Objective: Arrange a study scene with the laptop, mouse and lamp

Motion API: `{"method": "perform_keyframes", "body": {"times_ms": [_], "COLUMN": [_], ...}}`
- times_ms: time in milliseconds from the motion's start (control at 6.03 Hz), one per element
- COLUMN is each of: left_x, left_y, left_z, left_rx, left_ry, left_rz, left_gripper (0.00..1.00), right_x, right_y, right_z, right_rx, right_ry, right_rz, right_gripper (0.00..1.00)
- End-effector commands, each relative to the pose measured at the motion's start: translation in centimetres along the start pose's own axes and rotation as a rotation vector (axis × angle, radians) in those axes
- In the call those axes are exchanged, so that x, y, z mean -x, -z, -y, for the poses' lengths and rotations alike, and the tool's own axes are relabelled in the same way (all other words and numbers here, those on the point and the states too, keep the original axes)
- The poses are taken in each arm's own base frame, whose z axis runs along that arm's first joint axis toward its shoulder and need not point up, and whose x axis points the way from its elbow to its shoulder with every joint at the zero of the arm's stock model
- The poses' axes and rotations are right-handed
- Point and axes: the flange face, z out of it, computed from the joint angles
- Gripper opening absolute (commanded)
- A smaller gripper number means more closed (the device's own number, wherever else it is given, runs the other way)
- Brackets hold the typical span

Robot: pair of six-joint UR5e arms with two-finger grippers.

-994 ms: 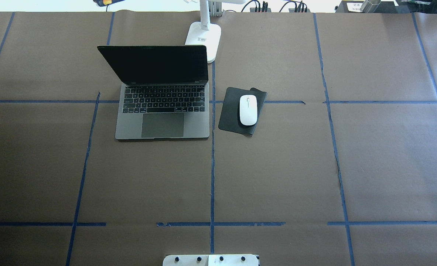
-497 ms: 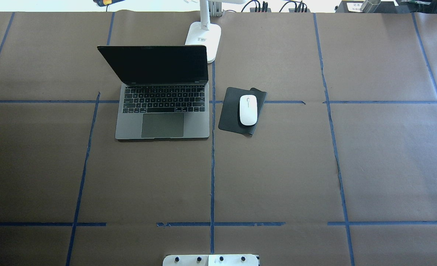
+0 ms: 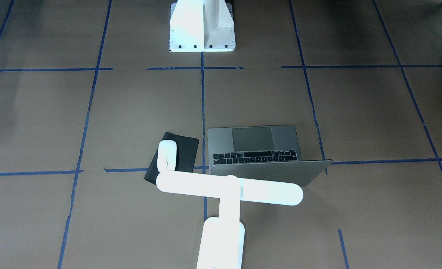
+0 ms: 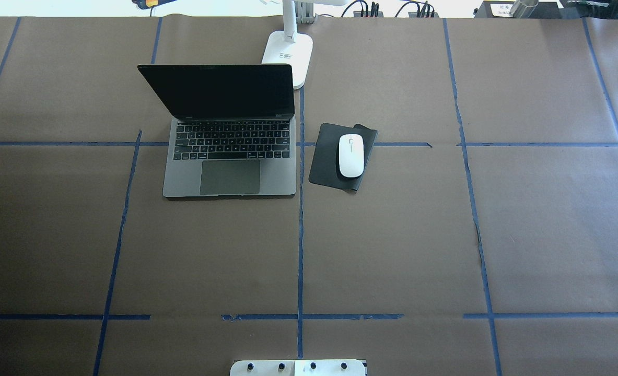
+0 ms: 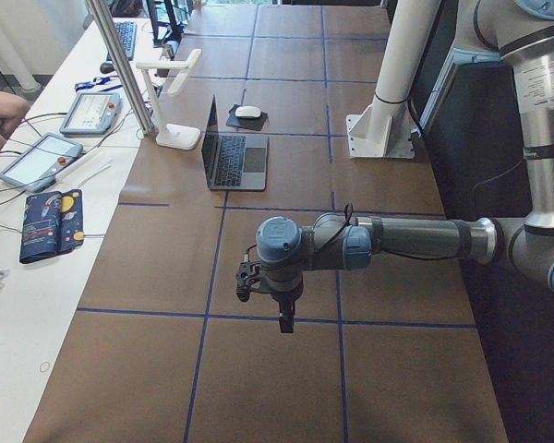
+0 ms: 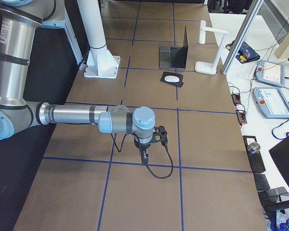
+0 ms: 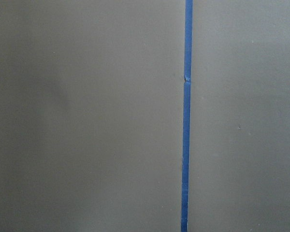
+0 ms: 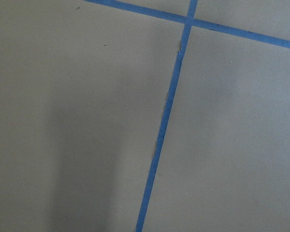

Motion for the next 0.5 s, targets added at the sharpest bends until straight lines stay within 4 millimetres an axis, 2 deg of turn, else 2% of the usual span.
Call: {"method": "perform_keyframes", "body": {"times_ms": [0,331], "left_x": [0.27,0.18], "left_y": [-0.37,-0.29], "left_z": [-0.03,-0.29], "left_rx": [0.008,0.008], "left_ry": [0.009,0.008], "left_rz": [0.000,-0.001], "left_gripper": [1.00,1.00], "right_x": [0.27,0.46], "right_y": [-0.27,-0.49], "right_z": [0.10,0.16], "right_rx": [0.007,0.011], "right_ry": [0.004,0.006], "right_rz": [0.003,0.012], "right_gripper": [1.00,1.00]}}
